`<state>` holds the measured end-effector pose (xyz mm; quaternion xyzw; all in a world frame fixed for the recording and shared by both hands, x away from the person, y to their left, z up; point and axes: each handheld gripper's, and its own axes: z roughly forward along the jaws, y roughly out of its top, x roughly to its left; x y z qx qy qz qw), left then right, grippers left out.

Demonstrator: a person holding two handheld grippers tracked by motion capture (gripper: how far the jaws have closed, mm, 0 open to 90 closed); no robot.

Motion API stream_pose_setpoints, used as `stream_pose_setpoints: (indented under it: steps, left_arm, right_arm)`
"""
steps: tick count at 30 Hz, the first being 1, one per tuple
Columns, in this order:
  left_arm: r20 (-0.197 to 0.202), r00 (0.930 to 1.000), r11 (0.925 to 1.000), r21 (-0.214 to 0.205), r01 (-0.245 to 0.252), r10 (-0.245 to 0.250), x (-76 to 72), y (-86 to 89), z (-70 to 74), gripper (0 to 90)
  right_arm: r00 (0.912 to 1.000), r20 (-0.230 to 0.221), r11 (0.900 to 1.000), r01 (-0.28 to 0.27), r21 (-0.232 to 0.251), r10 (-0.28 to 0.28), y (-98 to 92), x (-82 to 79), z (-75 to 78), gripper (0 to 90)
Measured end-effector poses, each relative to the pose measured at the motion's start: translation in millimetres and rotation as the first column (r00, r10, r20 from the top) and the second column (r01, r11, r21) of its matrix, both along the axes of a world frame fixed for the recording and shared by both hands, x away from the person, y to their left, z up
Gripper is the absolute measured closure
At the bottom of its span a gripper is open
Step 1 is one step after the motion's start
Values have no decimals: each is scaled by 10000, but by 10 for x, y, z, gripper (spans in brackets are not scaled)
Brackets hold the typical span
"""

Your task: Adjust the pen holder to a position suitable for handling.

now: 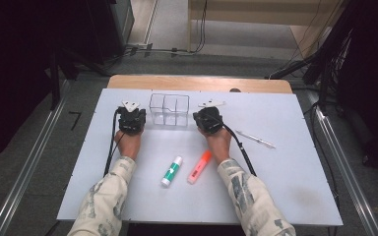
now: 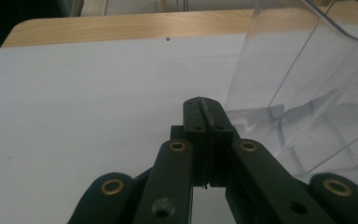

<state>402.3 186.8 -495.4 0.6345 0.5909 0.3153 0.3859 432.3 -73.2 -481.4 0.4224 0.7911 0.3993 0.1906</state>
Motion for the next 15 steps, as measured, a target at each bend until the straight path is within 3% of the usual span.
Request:
stream_pose_setpoints:
  steps: [7, 15]
  left_arm:
    - [85, 9998, 9997, 184, 155, -157, 92, -39, 7, 895]
    - [140, 9979, 9979, 99, 633, -635, 121, -114, 17, 897]
  right_arm:
    - [9997, 134, 9998, 185, 59, -185, 87, 14, 12, 879]
    - [9997, 20, 9996, 259, 108, -259, 82, 28, -11, 878]
